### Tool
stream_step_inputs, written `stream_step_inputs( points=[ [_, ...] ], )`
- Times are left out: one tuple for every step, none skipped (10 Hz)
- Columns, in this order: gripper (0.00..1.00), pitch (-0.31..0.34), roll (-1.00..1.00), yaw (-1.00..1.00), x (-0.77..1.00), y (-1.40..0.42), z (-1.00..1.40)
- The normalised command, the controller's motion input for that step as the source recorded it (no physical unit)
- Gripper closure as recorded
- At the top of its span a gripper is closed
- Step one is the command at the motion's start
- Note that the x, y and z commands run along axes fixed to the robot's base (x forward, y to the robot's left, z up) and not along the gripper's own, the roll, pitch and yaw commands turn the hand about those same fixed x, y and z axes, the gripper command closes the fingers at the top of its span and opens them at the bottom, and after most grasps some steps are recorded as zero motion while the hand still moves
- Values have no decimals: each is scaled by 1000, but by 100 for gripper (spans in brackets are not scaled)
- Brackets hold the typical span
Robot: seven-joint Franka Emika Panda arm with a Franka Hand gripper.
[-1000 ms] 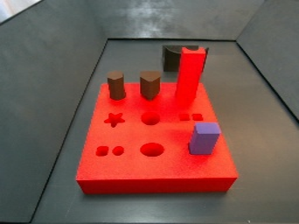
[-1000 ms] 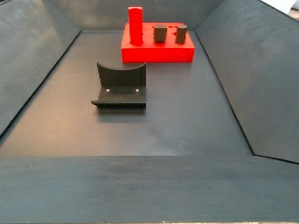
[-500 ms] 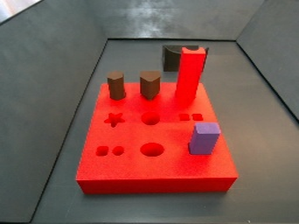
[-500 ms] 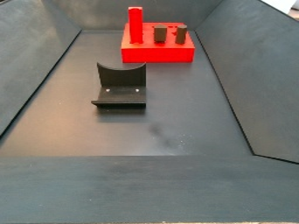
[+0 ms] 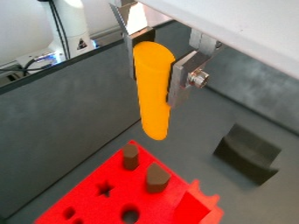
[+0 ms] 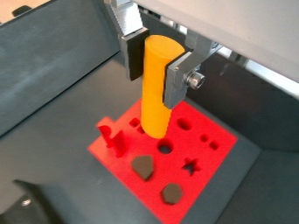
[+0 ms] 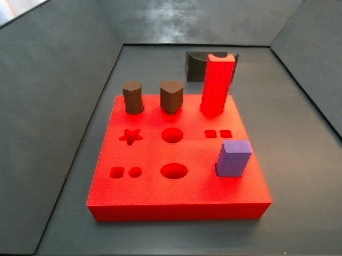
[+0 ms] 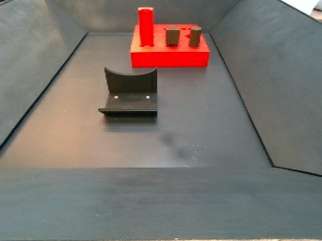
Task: Pick up the oval object. Move up. Place the oval object on the fixture. Regrasp the oval object. Move to above the board. Insert the oval object.
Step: Move to above the board, then insert the oval object.
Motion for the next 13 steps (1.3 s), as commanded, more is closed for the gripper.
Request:
stream_step_inputs(
  points=[
    [100,-21,-297,-21,-57,-29,2],
    [100,-21,-13,169,-157,-237,-391],
    [100,-20,-4,217,-157,-491,-534],
    [100,-64,0,249,-151,-726,-666],
    [100,-87,17,269,0,-837,-780],
    [100,-161,0,177,0,-791,-894],
    [100,-187,0,0,43,-557,-880],
    [100,-176,0,0,146,-377,-926],
    [100,-201,-31,-97,183,-331,-854],
    [100,-130,-14,-183,231,-263,-820],
    [100,-194,-16,-160,249,-209,-877],
    [100,-226,-41,-66,363,-131,-823],
    [100,-130,0,-51,546,-103,-711]
  ],
)
